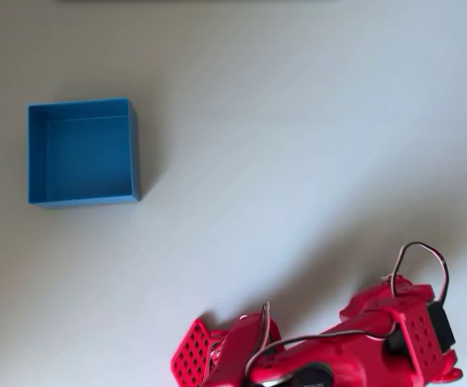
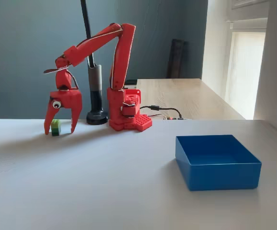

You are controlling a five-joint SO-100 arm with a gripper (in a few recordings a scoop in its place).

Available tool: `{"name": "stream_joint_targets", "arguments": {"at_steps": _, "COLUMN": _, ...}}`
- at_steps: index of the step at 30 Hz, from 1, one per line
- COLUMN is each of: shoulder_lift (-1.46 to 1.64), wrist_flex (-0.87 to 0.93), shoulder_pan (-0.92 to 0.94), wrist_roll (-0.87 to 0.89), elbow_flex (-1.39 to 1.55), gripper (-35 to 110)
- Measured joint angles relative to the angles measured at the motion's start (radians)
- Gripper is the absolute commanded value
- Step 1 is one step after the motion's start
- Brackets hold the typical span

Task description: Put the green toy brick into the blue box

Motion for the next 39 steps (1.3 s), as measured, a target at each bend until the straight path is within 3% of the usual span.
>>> {"name": "stream_joint_targets", "arguments": {"at_steps": 7, "shoulder_lift": 0.000, "wrist_flex": 0.000, "shoulder_pan": 0.040, "wrist_roll": -0.017, "elbow_flex": -0.032, "gripper": 24}}
{"name": "stream_joint_targets", "arguments": {"at_steps": 18, "shoulder_lift": 0.000, "wrist_flex": -0.009, "shoulder_pan": 0.041, "wrist_roll": -0.011, "elbow_flex": -0.032, "gripper": 3}}
{"name": "stream_joint_targets", "arguments": {"at_steps": 28, "shoulder_lift": 0.000, "wrist_flex": -0.002, "shoulder_pan": 0.037, "wrist_roll": -0.008, "elbow_flex": -0.032, "gripper": 0}}
{"name": "stream_joint_targets", "arguments": {"at_steps": 39, "shoulder_lift": 0.000, "wrist_flex": 0.000, "shoulder_pan": -0.179, "wrist_roll": 0.092, "elbow_flex": -0.141, "gripper": 0}}
